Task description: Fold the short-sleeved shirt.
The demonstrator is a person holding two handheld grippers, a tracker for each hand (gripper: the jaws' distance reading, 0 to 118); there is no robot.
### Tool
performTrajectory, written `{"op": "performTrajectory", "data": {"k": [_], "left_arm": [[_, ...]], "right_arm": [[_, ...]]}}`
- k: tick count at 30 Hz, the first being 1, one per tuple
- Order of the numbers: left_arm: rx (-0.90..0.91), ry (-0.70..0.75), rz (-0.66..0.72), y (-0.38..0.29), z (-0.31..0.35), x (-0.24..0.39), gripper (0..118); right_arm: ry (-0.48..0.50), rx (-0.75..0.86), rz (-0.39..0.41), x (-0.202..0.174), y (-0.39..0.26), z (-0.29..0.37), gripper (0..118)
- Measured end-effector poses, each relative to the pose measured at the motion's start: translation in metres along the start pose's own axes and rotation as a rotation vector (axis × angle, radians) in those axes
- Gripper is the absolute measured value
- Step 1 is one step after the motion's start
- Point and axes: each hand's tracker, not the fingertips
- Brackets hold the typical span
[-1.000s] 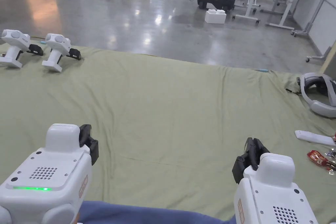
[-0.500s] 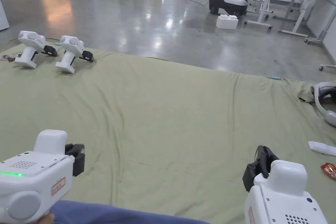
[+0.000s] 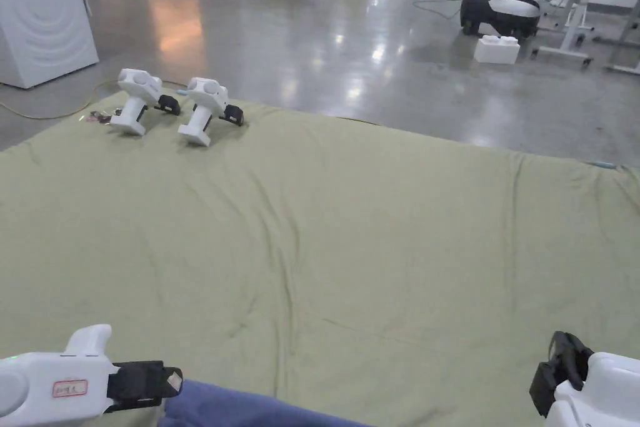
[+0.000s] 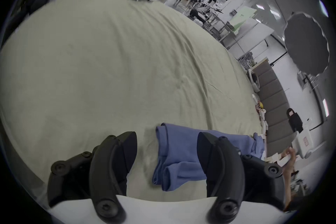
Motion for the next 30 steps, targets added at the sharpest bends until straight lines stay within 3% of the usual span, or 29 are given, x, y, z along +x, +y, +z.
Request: {"op": "performTrajectory", "data": {"k": [6,15,18,21,22,23,25,30], "left_arm": [[-0.151,-0.131,0.118,-0.003,-0.020,-0.035,78],[-0.166,-0.420,0.340,-0.014,-0.029,-0.039,76],[-0.232,-0.476,0.328,-0.020,-0.044,-0.023,60],[-0.258,-0.418,0.213,-0.024,-0.064,-0.019,49],[-0.280,-0.378,0.192,-0.025,-0.070,-0.014,28],[-0.292,-0.332,0.185,-0.025,-0.074,-0.009,19],[-0.259,-0.357,0.199,-0.019,-0.073,-0.012,16],[-0.245,-0.266,0.111,-0.010,-0.059,0.002,13]], "right_arm": [[-0.012,-0.024,0.004,0.007,-0.004,0.000,6],[-0.017,-0.058,0.000,0.010,-0.011,-0.003,6],[-0.011,-0.069,0.002,0.008,-0.014,-0.003,6],[-0.005,-0.079,0.003,0.006,-0.016,-0.003,6],[-0.003,-0.082,0.004,0.006,-0.017,-0.003,6],[-0.002,-0.084,0.005,0.006,-0.017,-0.003,6],[-0.001,-0.088,0.007,0.006,-0.018,-0.003,6],[0.003,-0.089,0.013,0.010,-0.016,0.000,6]]}}
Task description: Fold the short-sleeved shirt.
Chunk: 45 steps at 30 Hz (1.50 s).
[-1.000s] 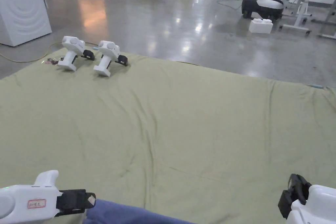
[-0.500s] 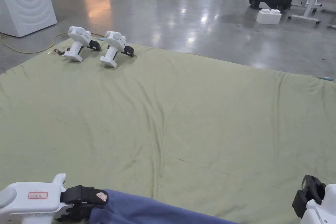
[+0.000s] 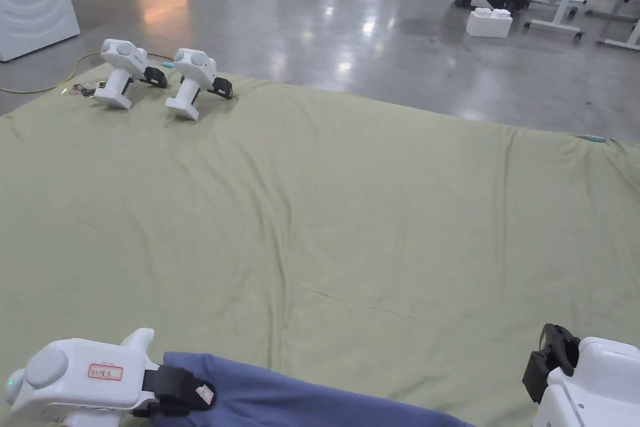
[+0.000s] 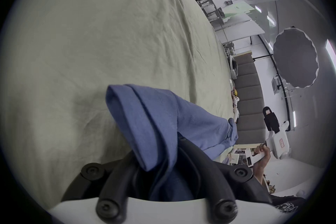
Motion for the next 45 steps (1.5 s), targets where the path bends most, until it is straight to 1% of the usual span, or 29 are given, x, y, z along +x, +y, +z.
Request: {"op": "performTrajectory", "data": {"k": [3,9,12,16,23,25,30,34,37,39,45], "left_arm": [[0.015,0.002,-0.001,0.000,0.013,0.015,12],[0.036,0.100,-0.108,0.003,0.044,0.047,12],[0.065,0.197,-0.155,0.003,0.066,0.059,12],[0.103,0.366,-0.221,0.000,0.088,0.076,12],[0.109,0.367,-0.224,-0.010,0.091,0.111,12],[0.104,0.302,-0.197,-0.014,0.087,0.125,12],[0.086,0.223,-0.215,-0.027,0.064,0.162,12],[0.037,0.156,-0.269,-0.043,0.031,0.196,12],[-0.013,0.170,-0.298,-0.052,-0.005,0.214,12],[-0.052,0.189,-0.314,-0.054,-0.031,0.215,12],[-0.136,0.308,-0.321,-0.065,-0.103,0.219,12]], "right_arm": [[0.001,0.000,0.005,0.002,0.000,0.000,6],[-0.002,0.006,0.002,0.008,0.002,0.004,6],[-0.002,0.012,0.006,0.010,0.001,0.005,6],[-0.001,0.010,0.002,0.012,0.000,0.003,6],[0.018,0.004,-0.013,0.009,-0.002,-0.002,6],[0.023,0.003,-0.013,0.007,-0.003,-0.002,6],[0.033,-0.007,-0.013,0.006,-0.006,-0.003,6],[0.032,-0.016,-0.023,0.009,-0.010,-0.004,6],[0.031,-0.024,-0.028,0.012,-0.012,-0.004,6],[0.026,-0.027,-0.031,0.015,-0.014,-0.003,6],[0.006,-0.043,-0.042,0.025,-0.019,-0.001,6]]}}
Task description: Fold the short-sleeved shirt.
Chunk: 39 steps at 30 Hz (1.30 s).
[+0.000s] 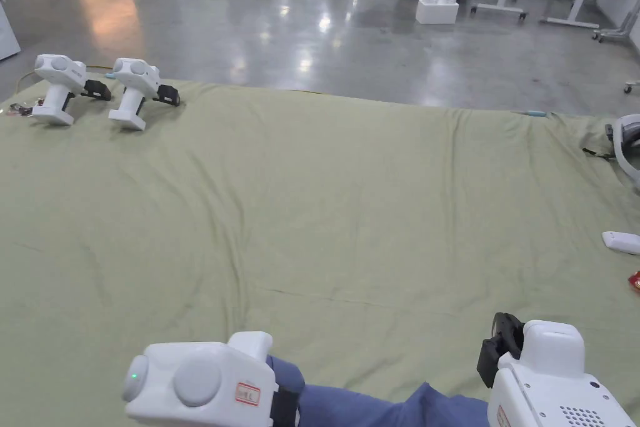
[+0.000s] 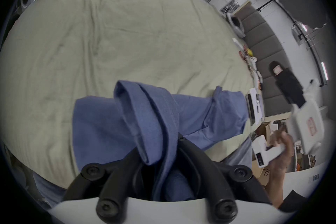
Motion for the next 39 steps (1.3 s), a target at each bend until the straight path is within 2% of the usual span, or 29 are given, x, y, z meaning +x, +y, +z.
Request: {"op": "performTrajectory", "data": {"k": [7,9,11,13,16,23,28,29,31,35,39], "left_arm": [[-0.068,0.054,0.002,-0.001,-0.046,0.012,13],[-0.065,0.035,0.017,-0.001,-0.046,0.009,26],[-0.065,-0.056,0.067,-0.001,-0.041,0.007,54],[-0.047,-0.045,0.066,-0.002,-0.032,0.006,66],[0.005,-0.021,0.047,-0.004,-0.013,0.004,66],[0.143,-0.086,0.087,-0.005,0.041,-0.007,66],[0.140,-0.039,0.039,-0.012,0.038,-0.002,63],[0.121,-0.036,0.030,-0.013,0.032,-0.001,56],[0.089,-0.031,0.020,-0.015,0.013,0.003,24],[0.012,0.037,-0.035,-0.020,-0.029,0.014,23],[-0.019,-0.007,-0.038,-0.027,-0.051,0.030,17]], "right_arm": [[-0.016,-0.017,-0.008,0.006,-0.006,0.001,6],[-0.018,-0.021,-0.009,0.006,-0.007,0.001,6],[-0.019,-0.024,-0.012,0.007,-0.007,0.002,6],[-0.017,-0.027,-0.014,0.006,-0.008,0.002,6],[-0.014,-0.028,-0.014,0.006,-0.008,0.003,6],[-0.008,-0.035,-0.020,0.006,-0.010,0.004,6],[-0.005,-0.043,-0.025,0.005,-0.012,0.004,6],[-0.006,-0.043,-0.025,0.005,-0.013,0.005,6],[-0.007,-0.046,-0.026,0.006,-0.013,0.005,6],[-0.012,-0.052,-0.034,0.008,-0.016,0.005,6],[-0.015,-0.059,-0.033,0.010,-0.017,0.005,6]]}}
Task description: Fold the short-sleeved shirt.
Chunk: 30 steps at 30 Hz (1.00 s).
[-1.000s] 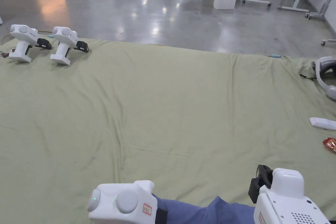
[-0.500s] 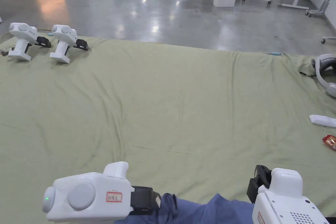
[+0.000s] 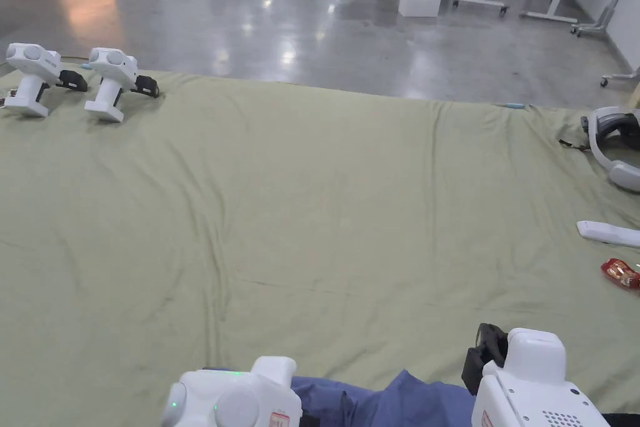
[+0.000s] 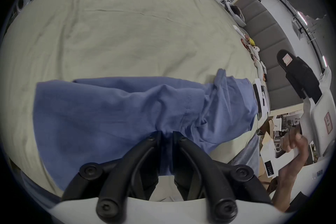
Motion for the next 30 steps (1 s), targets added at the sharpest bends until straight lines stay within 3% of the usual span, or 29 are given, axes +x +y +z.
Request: {"op": "performTrajectory", "data": {"k": [4,14,16,17,19,27,30], "left_arm": [[0.010,-0.011,-0.043,-0.008,-0.004,0.013,17],[0.076,-0.117,0.099,-0.009,-0.004,-0.010,18],[0.098,-0.122,0.092,-0.009,0.009,-0.017,30],[0.114,-0.124,0.085,-0.009,0.017,-0.022,48],[0.145,-0.122,0.078,-0.007,0.040,-0.036,65],[0.265,0.018,0.136,-0.003,0.098,-0.123,71],[0.268,-0.014,0.188,-0.007,0.096,-0.154,71]], "right_arm": [[-0.002,-0.005,0.004,0.002,-0.001,0.001,6],[0.008,-0.028,0.003,-0.003,-0.006,-0.004,7],[0.012,-0.029,0.007,-0.004,-0.005,-0.004,7],[0.014,-0.029,0.010,-0.004,-0.004,-0.005,7],[0.018,-0.027,0.014,-0.005,-0.002,-0.005,6],[0.034,-0.031,0.024,-0.010,0.000,-0.011,6],[0.041,-0.038,0.022,-0.013,-0.001,-0.011,6]]}}
